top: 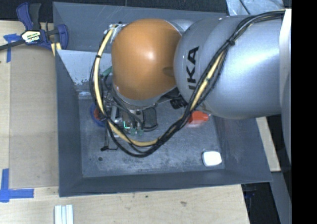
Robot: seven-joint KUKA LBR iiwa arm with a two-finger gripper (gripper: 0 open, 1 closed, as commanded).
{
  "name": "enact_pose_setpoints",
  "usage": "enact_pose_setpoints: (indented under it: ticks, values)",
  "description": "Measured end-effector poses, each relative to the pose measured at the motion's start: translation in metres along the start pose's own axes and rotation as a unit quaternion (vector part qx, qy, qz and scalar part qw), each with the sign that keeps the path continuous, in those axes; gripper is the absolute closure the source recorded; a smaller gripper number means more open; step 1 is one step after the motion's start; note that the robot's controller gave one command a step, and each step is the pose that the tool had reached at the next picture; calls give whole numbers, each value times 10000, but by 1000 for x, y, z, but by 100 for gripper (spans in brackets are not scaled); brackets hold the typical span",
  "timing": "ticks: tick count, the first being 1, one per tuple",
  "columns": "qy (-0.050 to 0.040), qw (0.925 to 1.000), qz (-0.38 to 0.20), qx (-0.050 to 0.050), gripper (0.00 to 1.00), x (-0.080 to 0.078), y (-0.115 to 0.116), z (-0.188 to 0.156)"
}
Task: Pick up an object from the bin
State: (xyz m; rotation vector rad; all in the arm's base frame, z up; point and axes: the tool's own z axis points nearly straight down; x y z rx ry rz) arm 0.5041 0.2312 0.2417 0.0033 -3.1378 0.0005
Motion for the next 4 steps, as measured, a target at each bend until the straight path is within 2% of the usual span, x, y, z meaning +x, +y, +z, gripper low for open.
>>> enact_pose_setpoints:
  ticks: [1,2,3,4]
  values:
    - [-14,9995,-305,6,0,-81,-18,131]
    - [-64,9998,197,-40,0,-81,-55,170]
    - [-50,9998,194,-46,100,-81,-53,167]
    - [-80,9999,71,-23,100,-81,-31,7]
